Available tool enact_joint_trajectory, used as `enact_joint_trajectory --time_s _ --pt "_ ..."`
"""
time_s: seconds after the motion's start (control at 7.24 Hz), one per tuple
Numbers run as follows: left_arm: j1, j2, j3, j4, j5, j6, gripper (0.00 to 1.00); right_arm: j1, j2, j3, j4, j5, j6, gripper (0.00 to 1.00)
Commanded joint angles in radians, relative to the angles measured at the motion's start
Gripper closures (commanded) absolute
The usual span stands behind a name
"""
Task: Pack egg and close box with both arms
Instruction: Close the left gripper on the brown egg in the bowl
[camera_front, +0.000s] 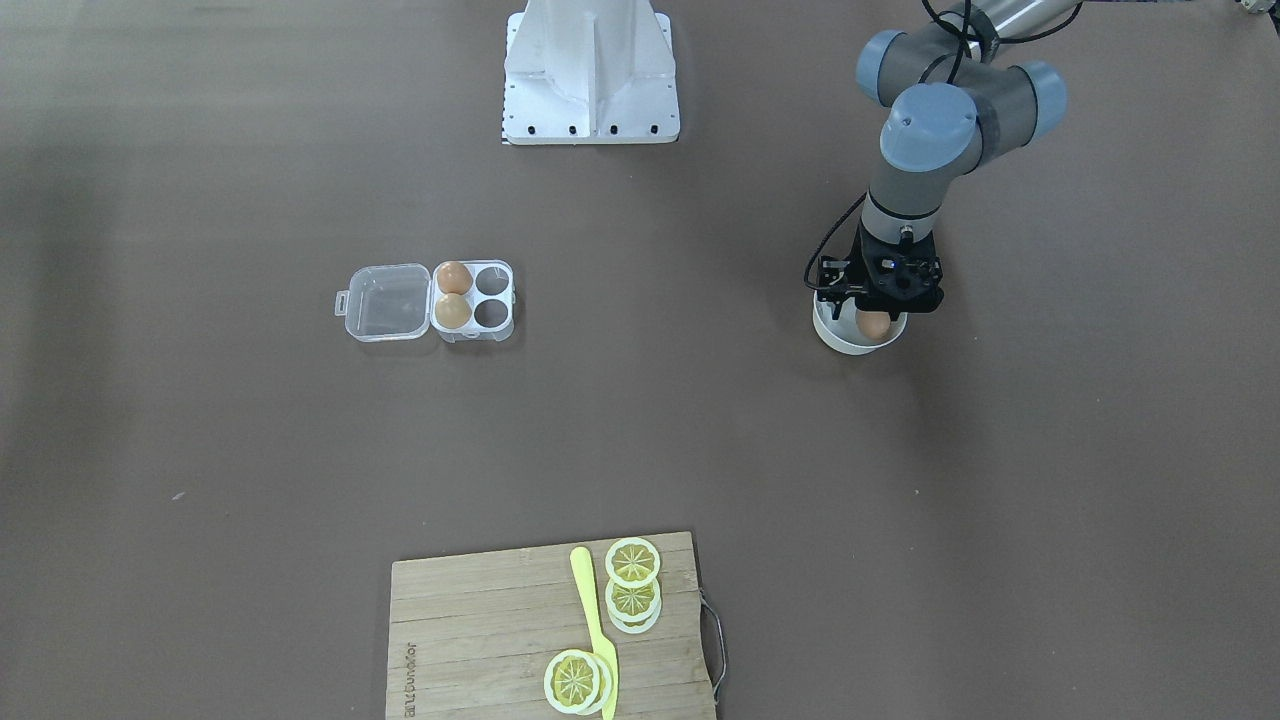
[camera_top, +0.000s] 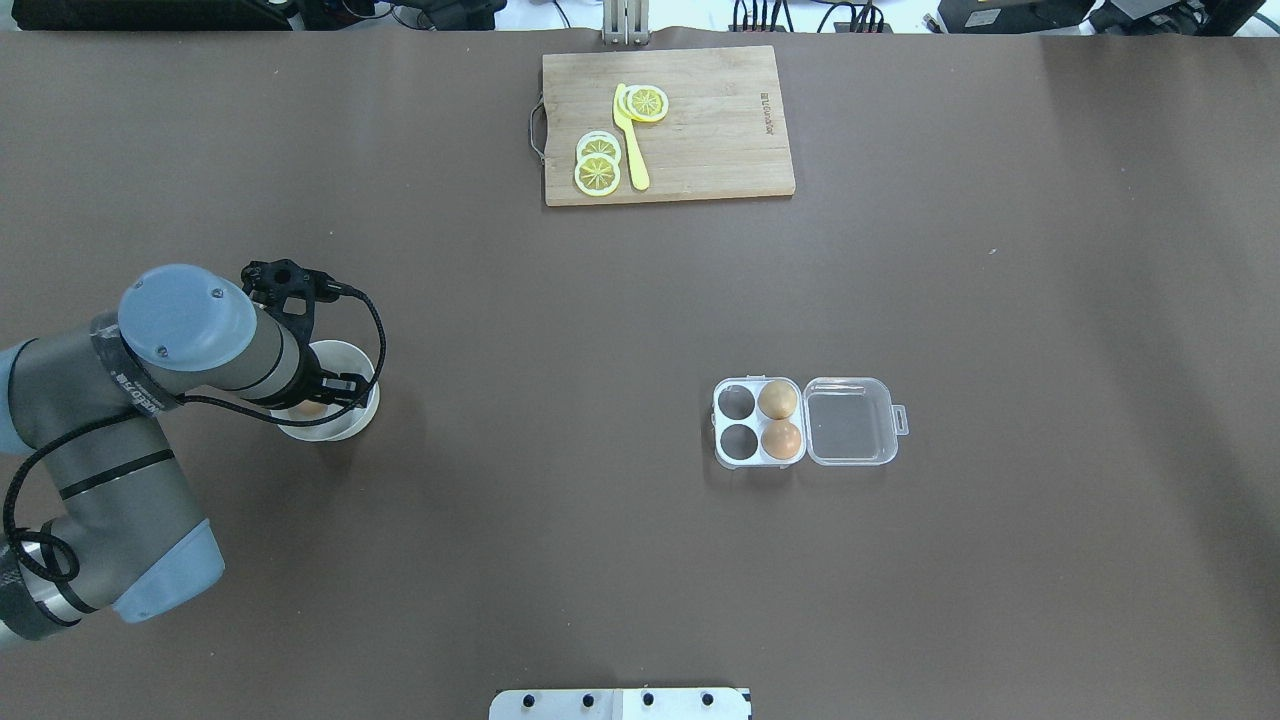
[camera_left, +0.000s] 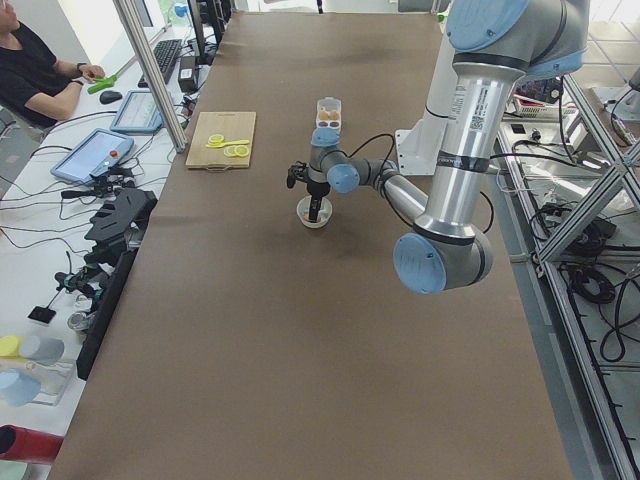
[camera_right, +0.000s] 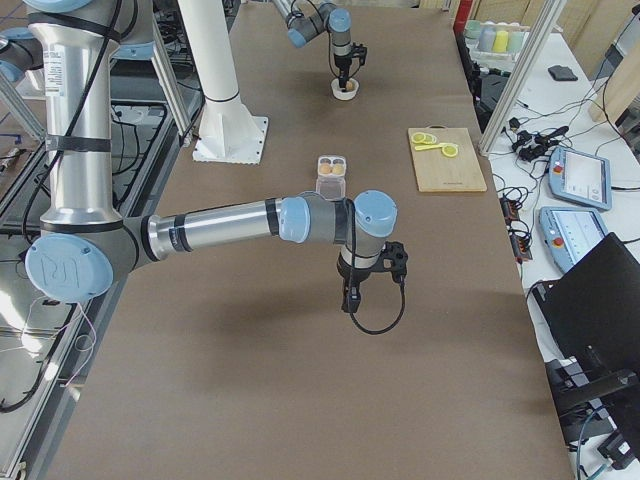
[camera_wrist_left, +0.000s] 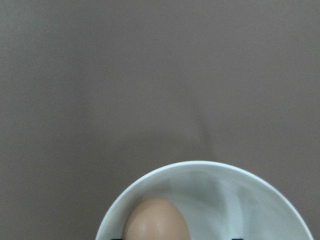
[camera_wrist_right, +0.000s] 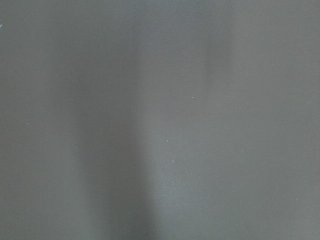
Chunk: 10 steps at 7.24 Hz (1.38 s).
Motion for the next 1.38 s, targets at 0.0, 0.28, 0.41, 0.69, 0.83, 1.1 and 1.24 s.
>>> enact_joint_trajectory --time_s 0.0,0.28,0.41,0.69,0.83,1.1,1.24 --pt "0.002 -0.001 0.000 0.000 -0.002 0.000 0.24 0.000 0.000 0.003 0.000 0.000 0.000 0.00" --pt "0.002 -0.001 0.003 0.000 -0.002 0.001 0.48 0.000 0.002 0.003 0.000 0.000 0.000 0.00" --pt "0.002 0.001 0.003 0.000 -0.002 0.001 0.47 0.000 0.002 0.003 0.000 0.000 0.000 0.00" --pt "0.002 0.001 -0.001 0.000 -0.004 0.001 0.47 0.000 0.002 0.003 0.000 0.000 0.000 0.00" --pt "0.002 0.001 -0.004 0.000 -0.005 0.001 0.51 0.000 0.002 0.003 0.000 0.000 0.000 0.00" --pt "-0.003 0.004 -0.020 0.001 -0.008 0.001 0.71 0.000 0.003 0.003 0.000 0.000 0.000 0.00" --pt "-0.004 0.018 -0.040 0.001 -0.008 0.003 0.77 0.000 0.003 0.003 0.000 0.000 0.002 0.00"
